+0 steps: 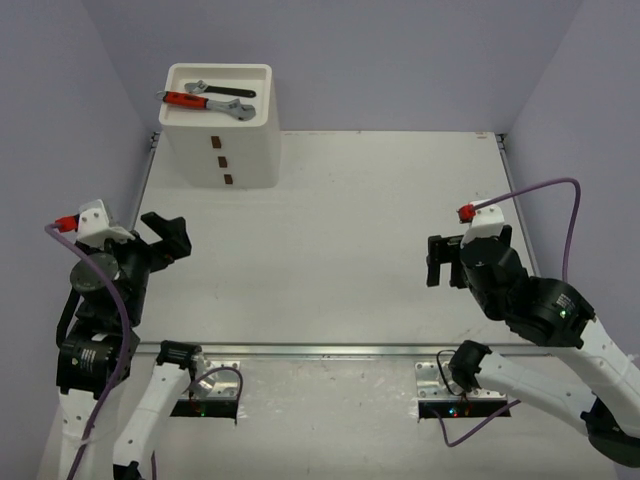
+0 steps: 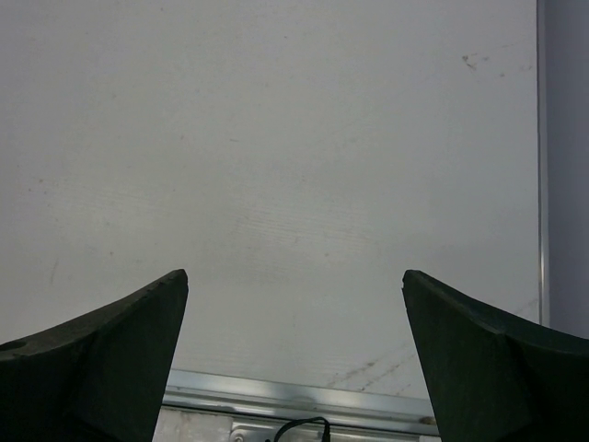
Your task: Sort the tools into containers
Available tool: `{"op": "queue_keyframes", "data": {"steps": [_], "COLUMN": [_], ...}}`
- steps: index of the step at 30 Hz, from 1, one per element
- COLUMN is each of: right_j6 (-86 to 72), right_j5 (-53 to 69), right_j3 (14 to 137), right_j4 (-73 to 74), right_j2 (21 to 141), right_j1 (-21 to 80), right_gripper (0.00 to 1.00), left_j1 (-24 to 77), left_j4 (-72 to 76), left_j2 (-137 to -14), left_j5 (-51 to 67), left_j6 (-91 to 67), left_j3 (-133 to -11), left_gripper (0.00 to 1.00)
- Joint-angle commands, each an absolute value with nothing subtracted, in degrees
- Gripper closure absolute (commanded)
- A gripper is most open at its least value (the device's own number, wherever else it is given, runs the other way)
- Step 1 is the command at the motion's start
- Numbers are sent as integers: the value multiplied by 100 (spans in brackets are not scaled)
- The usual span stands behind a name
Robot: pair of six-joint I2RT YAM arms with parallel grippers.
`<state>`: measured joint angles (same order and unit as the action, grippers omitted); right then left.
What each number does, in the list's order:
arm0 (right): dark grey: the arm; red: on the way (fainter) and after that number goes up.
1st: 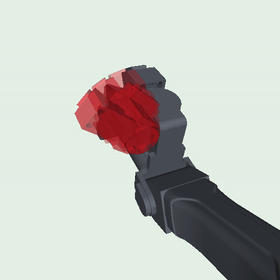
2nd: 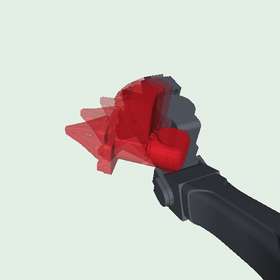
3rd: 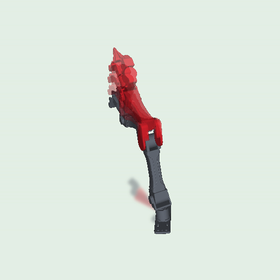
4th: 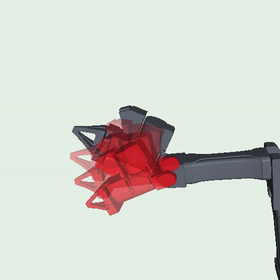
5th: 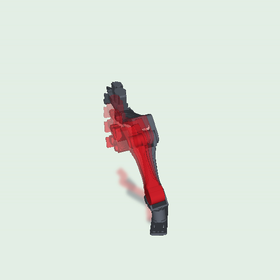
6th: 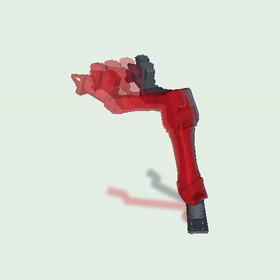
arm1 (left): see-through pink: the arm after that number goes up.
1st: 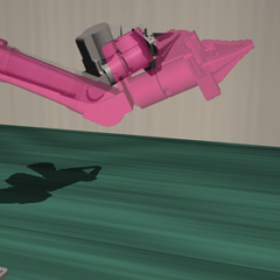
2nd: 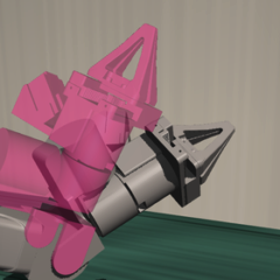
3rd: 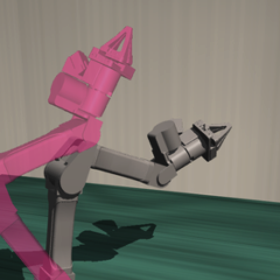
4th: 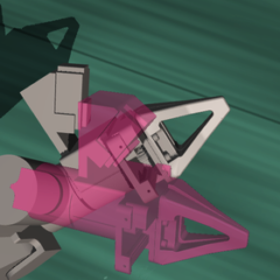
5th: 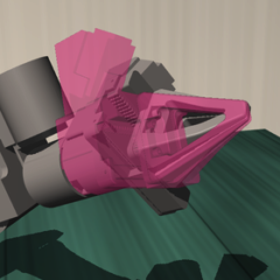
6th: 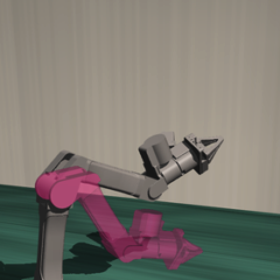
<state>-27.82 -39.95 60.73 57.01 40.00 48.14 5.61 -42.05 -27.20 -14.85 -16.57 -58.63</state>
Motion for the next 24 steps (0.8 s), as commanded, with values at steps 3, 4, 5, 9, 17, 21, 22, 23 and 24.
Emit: {"op": "queue_keyframes", "data": {"steps": [3, 4, 5, 9, 17, 21, 22, 23, 24], "right_j6": [-2926, -2933, -2925, -2869, -2575, -2540, -2546, -2549, -2554], "right_j5": [-4638, -4659, -4667, -4732, -4562, -4561, -4567, -4570, -4566], "right_j3": [5872, 5865, 5840, 5726, 5449, 5467, 5461, 5458, 5458], "right_j4": [5784, 5777, 5764, 5682, 5187, 5177, 5177, 5177, 5167], "right_j2": [3851, 3843, 3830, 3754, 3524, 3593, 3606, 3612, 3617], "right_j1": [4808, 4808, 4808, 4808, 4808, 4809, 4808, 4808, 4808], "right_gripper": [1, 1, 1, 1, 1, 1, 1, 1, 1], "left_j1": [580, 580, 580, 586, 580, 580, 580, 580, 580], "left_j4": [-3783, -3755, -3728, -3724, -3447, -3333, -3320, -3309, -3300], "left_j2": [-2177, -2122, -2074, -2022, -2101, -2194, -2197, -2202, -2211], "left_j5": [-1526, -1522, -1526, -1617, -1470, -1448, -1450, -1450, -1441], "left_j6": [-1408, -1394, -1378, -1362, -1448, -1459, -1459, -1459, -1469], "left_j3": [-5424, -5378, -5351, -5330, -5193, -5178, -5165, -5159, -5145], "left_gripper": [0, 0, 0, 0, 0, 0, 0, 0, 0]}}
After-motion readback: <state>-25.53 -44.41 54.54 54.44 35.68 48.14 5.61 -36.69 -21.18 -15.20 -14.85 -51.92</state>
